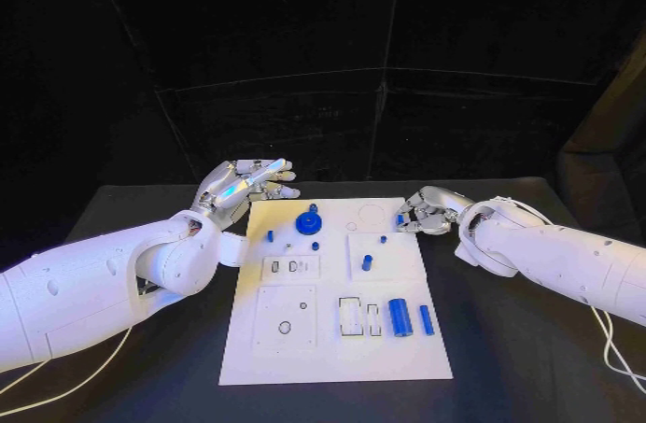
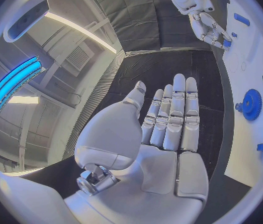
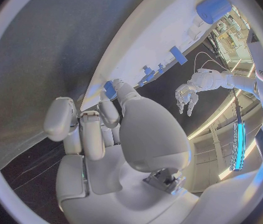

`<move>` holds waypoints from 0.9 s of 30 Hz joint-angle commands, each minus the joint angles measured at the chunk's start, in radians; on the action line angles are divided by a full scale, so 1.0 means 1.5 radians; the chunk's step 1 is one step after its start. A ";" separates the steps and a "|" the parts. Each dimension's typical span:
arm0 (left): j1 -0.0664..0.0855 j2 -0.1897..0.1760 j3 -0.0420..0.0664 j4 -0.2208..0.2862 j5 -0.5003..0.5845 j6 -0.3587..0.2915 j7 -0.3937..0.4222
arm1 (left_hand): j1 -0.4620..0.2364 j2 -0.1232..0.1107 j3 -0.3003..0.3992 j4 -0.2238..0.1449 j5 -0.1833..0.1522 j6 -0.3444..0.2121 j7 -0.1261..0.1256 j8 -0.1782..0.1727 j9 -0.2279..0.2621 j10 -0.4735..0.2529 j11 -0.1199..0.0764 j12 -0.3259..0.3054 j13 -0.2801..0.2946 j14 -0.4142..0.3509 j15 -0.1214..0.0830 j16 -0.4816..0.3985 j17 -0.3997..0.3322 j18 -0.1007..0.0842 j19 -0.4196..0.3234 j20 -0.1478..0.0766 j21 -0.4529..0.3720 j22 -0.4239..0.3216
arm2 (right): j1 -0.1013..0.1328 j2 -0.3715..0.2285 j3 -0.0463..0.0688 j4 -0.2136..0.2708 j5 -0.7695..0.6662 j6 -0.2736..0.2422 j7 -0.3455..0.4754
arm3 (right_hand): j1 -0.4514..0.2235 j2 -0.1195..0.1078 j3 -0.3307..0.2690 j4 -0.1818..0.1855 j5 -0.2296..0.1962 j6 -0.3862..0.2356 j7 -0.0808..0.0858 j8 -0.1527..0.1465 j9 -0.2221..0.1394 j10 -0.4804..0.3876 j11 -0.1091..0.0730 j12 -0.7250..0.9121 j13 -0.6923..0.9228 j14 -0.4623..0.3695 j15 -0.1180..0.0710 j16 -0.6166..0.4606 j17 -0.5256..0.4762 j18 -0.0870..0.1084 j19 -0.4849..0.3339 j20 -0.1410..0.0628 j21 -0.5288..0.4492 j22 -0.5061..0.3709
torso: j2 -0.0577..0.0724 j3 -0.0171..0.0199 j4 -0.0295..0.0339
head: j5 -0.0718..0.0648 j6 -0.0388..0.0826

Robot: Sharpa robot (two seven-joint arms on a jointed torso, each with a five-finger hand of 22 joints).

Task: Assemble the parts on the task board

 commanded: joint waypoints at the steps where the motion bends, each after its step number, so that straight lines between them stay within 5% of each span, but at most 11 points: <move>1: 0.001 0.000 0.000 0.000 -0.001 0.011 0.004 | -0.001 0.007 0.002 -0.002 0.004 0.002 0.003 -0.004 0.000 -0.001 0.003 -0.002 -0.001 -0.002 0.003 -0.003 0.001 0.005 0.001 0.004 -0.003 -0.001 | 0.001 0.001 0.000 0.000 -0.002 -0.009 0.002 | -0.003 0.001 -0.004 -0.001 0.005 -0.004 0.000 -0.004 0.000 -0.005 0.000 -0.003 0.000 0.052 0.001 -0.003 0.086 -0.003 -0.003 0.000 0.000 0.000 | 0.000 -0.0001 -0.0003 | 0.000 0.000; 9: 0.001 0.000 0.000 0.000 -0.001 0.011 0.004 | -0.001 0.007 0.002 -0.002 0.004 0.002 0.003 -0.004 0.000 -0.001 0.003 -0.002 -0.001 -0.002 0.003 -0.003 0.001 0.005 0.001 0.004 -0.003 -0.001 | 0.001 0.002 0.000 -0.001 -0.002 -0.012 0.002 | -0.002 0.007 -0.001 -0.001 0.002 -0.001 0.000 0.000 0.001 -0.004 0.000 -0.001 0.001 0.052 0.002 -0.003 0.087 -0.003 -0.002 0.001 0.000 0.000 | 0.000 -0.0001 0.0002 | 0.000 -0.001; 19: 0.001 0.000 0.000 0.000 -0.001 0.011 0.003 | -0.001 0.007 0.002 -0.002 0.004 0.002 0.003 -0.004 0.000 -0.001 0.003 -0.002 -0.001 -0.002 0.003 -0.003 0.001 0.005 0.001 0.004 -0.003 -0.001 | 0.000 0.002 0.000 0.001 -0.002 -0.026 0.004 | 0.030 0.063 0.056 -0.015 -0.057 0.066 -0.023 0.047 0.016 0.005 -0.020 0.007 0.011 0.052 -0.014 -0.002 0.089 -0.003 0.000 -0.011 0.002 0.003 | 0.000 0.0001 -0.0002 | 0.000 -0.001; 27: 0.001 0.000 0.000 0.000 -0.001 0.012 0.003 | -0.001 0.007 0.002 -0.002 0.004 0.002 0.003 -0.004 0.000 -0.001 0.003 -0.002 -0.001 -0.002 0.003 -0.003 0.001 0.005 0.001 0.004 -0.003 -0.001 | 0.000 -0.002 0.000 0.015 -0.001 -0.048 0.006 | 0.032 0.063 0.078 -0.025 -0.060 0.064 -0.024 0.050 0.015 0.006 -0.021 0.006 0.012 0.053 -0.016 -0.002 0.090 -0.003 0.001 -0.015 0.002 0.003 | -0.001 0.0002 -0.0009 | 0.002 -0.003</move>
